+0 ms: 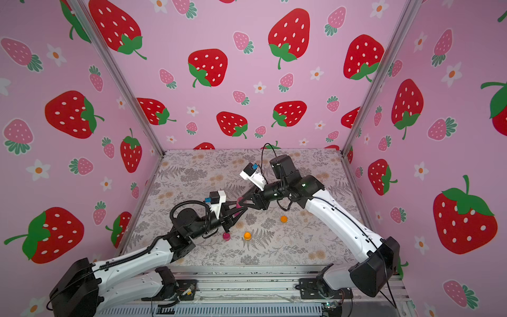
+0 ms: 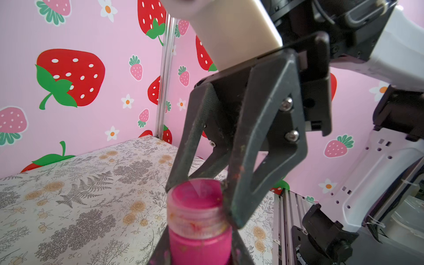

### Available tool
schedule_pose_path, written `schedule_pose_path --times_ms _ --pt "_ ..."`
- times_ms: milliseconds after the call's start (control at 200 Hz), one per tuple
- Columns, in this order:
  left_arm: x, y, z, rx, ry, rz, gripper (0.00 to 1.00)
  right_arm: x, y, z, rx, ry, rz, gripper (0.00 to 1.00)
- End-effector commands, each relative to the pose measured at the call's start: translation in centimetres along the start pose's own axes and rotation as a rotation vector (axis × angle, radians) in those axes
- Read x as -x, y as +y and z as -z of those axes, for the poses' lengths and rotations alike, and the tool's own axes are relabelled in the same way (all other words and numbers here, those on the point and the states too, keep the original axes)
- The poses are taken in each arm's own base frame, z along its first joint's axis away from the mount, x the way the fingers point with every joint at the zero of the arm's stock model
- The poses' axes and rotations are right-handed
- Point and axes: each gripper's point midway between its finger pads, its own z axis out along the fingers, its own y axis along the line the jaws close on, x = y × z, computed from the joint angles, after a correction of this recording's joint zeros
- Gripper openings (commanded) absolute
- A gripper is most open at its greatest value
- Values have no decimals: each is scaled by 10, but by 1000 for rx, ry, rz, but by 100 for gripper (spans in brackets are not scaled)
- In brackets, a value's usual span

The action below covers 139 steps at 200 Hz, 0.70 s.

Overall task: Close the paint jar lid
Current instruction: Screw the lid onto the paint jar.

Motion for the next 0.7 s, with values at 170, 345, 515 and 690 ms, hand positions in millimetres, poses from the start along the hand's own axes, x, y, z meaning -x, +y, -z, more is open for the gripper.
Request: schedule_pose_path --times_ms 170,345,515,690 --pt "70 50 -5 325 -228 -156 20 6 -13 -47 -163 -149 -231 13" --pt "99 69 -22 431 -307 -229 20 8 -20 -77 -349 -251 -357 13" --pt "104 79 -33 469 -319 -236 20 1 -29 -81 -479 -260 -468 14" --pt "101 77 -25 466 -318 -221 20 -7 -33 -69 -517 -272 -517 31"
